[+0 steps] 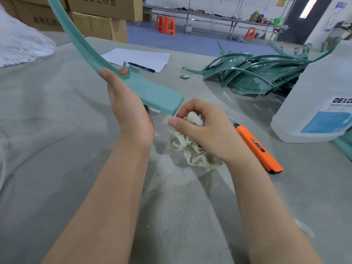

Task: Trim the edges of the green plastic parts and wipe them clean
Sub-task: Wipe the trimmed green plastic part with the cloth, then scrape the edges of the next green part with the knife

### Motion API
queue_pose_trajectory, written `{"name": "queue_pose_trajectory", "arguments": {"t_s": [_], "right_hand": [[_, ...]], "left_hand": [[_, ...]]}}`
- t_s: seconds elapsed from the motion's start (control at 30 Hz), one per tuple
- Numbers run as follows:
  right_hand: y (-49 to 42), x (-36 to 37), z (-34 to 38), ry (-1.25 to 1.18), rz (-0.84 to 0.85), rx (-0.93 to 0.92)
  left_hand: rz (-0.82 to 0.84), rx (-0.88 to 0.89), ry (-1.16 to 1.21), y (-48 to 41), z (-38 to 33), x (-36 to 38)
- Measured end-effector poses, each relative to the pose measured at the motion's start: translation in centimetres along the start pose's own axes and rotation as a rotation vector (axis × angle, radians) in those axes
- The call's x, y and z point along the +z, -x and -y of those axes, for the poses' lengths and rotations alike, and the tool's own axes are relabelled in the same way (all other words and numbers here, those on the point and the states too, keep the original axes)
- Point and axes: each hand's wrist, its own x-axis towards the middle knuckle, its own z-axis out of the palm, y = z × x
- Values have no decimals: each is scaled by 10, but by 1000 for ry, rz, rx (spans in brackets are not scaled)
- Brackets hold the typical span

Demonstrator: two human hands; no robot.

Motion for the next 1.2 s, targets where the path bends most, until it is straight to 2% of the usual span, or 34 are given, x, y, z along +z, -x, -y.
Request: {"name": "queue_pose_trajectory", "arguments": {"t_s": [0.3, 0.47, 0.57, 0.67, 0.8, 0.87, 0.97, 1.03, 1.13, 1.2], "right_hand": [[-3, 12, -2, 203, -152, 4], [-4, 8, -5, 245, -238, -1], [-6, 4, -7, 251, -324, -32], [-7, -1, -8, 209, -373, -47], [-7, -5, -9, 184, -375, -71], [-8, -10, -11, 200, -360, -65], [-8, -27, -16, 259, -353, 37], [-6, -42, -23, 343, -409, 133], [-4, -64, -27, 295, -495, 310], [-3, -71, -28, 402, -380, 470]], "left_hand": [[-15, 127, -164, 6, 3, 4], [-3, 103, -98, 1, 0, 2], [26, -1, 46, 2, 2, 2], [73, -128, 31, 5, 5, 4], [267, -376, -9, 10, 11, 3], [296, -416, -9, 10, 14, 2], [265, -378, 11, 8, 15, 2], [250, -355, 36, 7, 15, 3], [250, -333, 40, 7, 15, 3], [258, -325, 33, 8, 16, 4]]}}
